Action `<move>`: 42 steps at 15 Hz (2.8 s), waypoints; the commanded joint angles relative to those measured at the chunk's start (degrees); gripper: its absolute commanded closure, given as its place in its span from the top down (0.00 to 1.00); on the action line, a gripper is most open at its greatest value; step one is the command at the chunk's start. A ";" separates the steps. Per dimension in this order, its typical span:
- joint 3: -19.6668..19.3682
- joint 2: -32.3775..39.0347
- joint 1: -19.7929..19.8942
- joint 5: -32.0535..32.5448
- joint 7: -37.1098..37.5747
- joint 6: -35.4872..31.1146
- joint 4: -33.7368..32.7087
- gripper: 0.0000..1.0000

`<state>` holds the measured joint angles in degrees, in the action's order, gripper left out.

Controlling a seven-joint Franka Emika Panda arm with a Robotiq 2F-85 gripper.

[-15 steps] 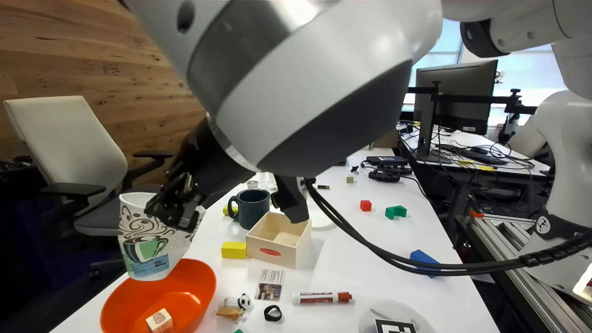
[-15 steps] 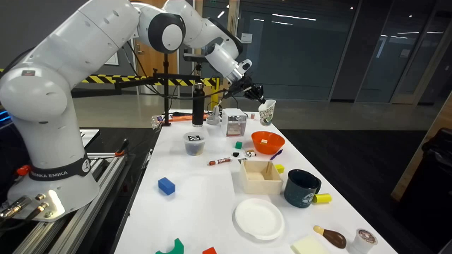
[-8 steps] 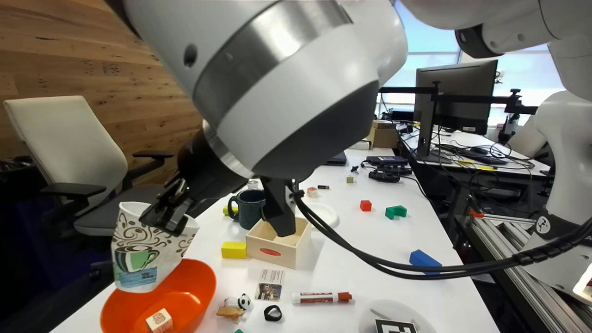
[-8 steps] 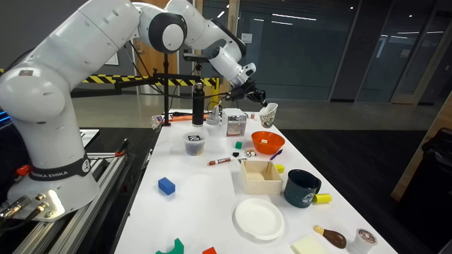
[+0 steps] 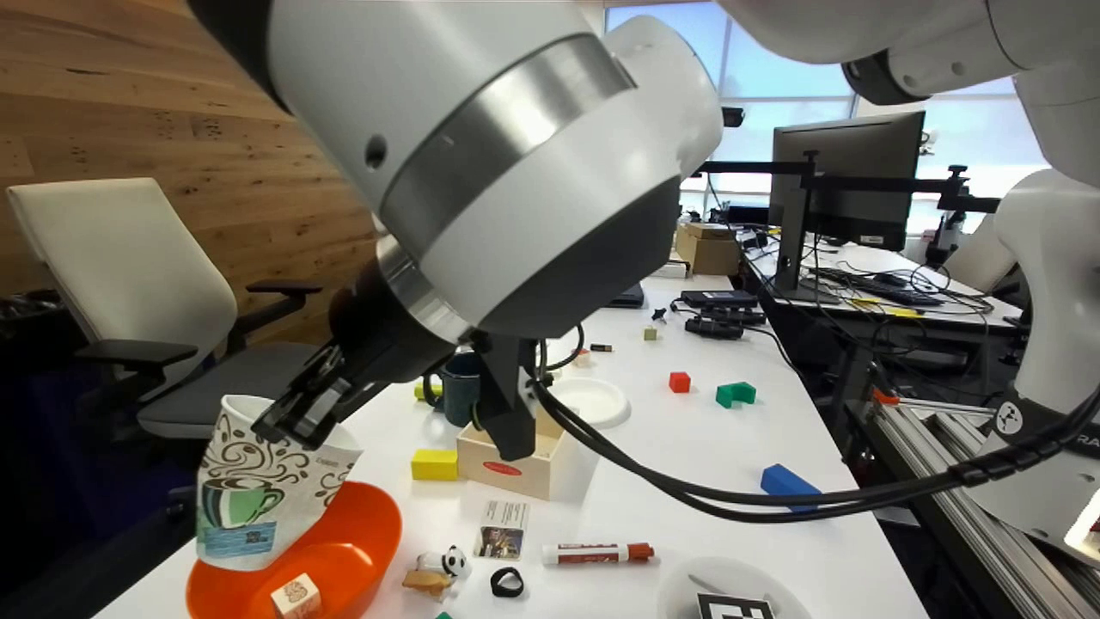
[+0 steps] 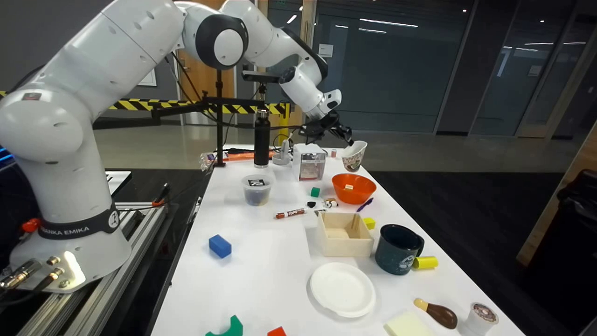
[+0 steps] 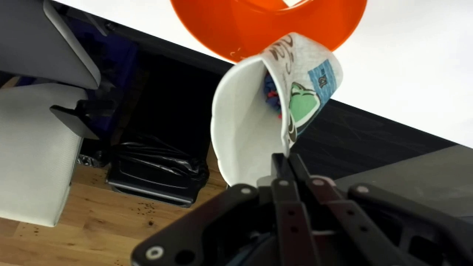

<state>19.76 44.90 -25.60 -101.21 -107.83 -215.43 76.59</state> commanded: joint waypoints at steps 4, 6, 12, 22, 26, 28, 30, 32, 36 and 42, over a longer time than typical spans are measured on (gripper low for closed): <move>-0.70 -6.20 1.76 0.44 8.95 8.63 7.51 0.01; -1.37 -7.25 1.68 0.77 10.89 10.39 8.60 0.01; -4.03 -10.78 1.42 0.64 16.42 17.23 11.76 0.01; -7.58 -14.11 2.49 -3.72 22.47 29.37 13.77 0.01; -11.40 -16.03 1.64 -13.19 17.48 33.50 15.85 0.01; -14.05 -17.37 0.96 -19.11 13.34 36.22 17.69 0.01; -16.71 -18.85 0.36 -25.58 8.78 39.73 20.12 0.01; -18.96 -20.31 -0.11 -31.62 4.06 43.53 23.30 0.01; -20.87 -22.44 -0.44 -39.25 -3.40 50.48 29.85 0.01; -20.71 -24.89 -0.25 -43.32 -9.83 57.22 36.87 0.01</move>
<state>-0.27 24.12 -25.33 -141.19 -113.77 -161.86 108.26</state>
